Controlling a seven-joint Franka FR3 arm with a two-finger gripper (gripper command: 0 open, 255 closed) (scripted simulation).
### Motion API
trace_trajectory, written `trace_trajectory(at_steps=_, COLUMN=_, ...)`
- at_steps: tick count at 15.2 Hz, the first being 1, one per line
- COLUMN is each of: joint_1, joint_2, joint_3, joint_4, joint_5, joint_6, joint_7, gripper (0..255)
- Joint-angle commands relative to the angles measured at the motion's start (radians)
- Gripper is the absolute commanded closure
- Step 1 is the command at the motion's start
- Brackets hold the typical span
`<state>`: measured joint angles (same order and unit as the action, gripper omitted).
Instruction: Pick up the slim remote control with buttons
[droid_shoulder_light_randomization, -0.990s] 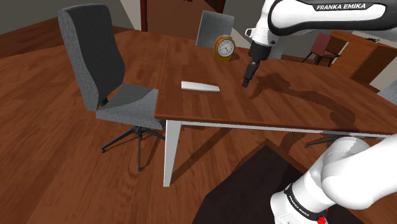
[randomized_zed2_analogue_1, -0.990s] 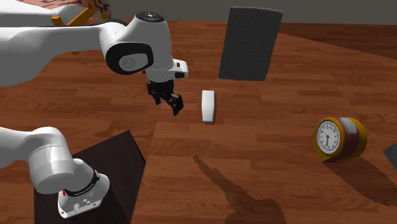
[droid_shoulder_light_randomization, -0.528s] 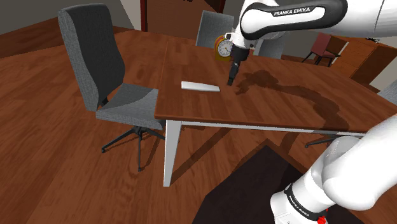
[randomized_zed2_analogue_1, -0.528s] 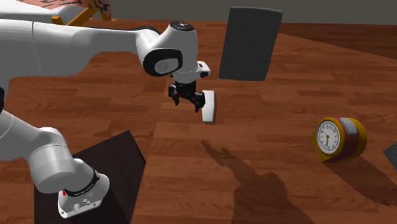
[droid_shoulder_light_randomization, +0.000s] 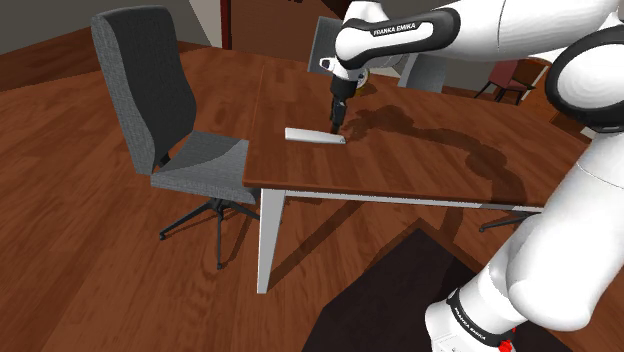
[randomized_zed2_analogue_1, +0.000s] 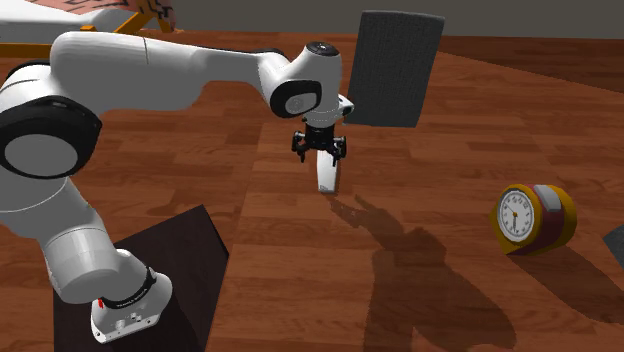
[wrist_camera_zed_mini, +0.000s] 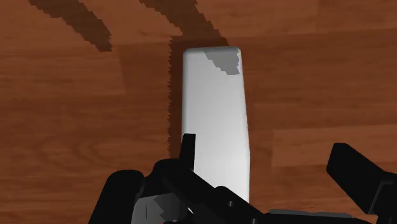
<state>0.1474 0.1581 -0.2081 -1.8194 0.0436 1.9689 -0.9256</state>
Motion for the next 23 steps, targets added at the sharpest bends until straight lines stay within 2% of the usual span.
trace_trajectory(at_steps=1, joint_1=-0.002, joint_2=0.083, joint_3=0.011, joint_4=0.083, joint_5=0.017, joint_6=0.0, joint_7=-0.06, gripper=0)
trace_trajectory(at_steps=3, joint_1=-0.005, joint_2=0.15, joint_3=0.023, joint_4=0.154, joint_5=0.028, joint_6=-0.004, joint_7=-0.105, gripper=0)
trace_trajectory(at_steps=12, joint_1=-0.006, joint_2=0.18, joint_3=0.027, joint_4=0.093, joint_5=0.036, joint_6=0.087, joint_7=-0.111, gripper=0)
trace_trajectory(at_steps=13, joint_1=-0.006, joint_2=0.181, joint_3=0.027, joint_4=0.092, joint_5=0.036, joint_6=0.089, joint_7=-0.111, gripper=255)
trace_trajectory(at_steps=23, joint_1=-0.006, joint_2=0.175, joint_3=0.026, joint_4=0.1, joint_5=0.035, joint_6=0.075, joint_7=-0.11, gripper=255)
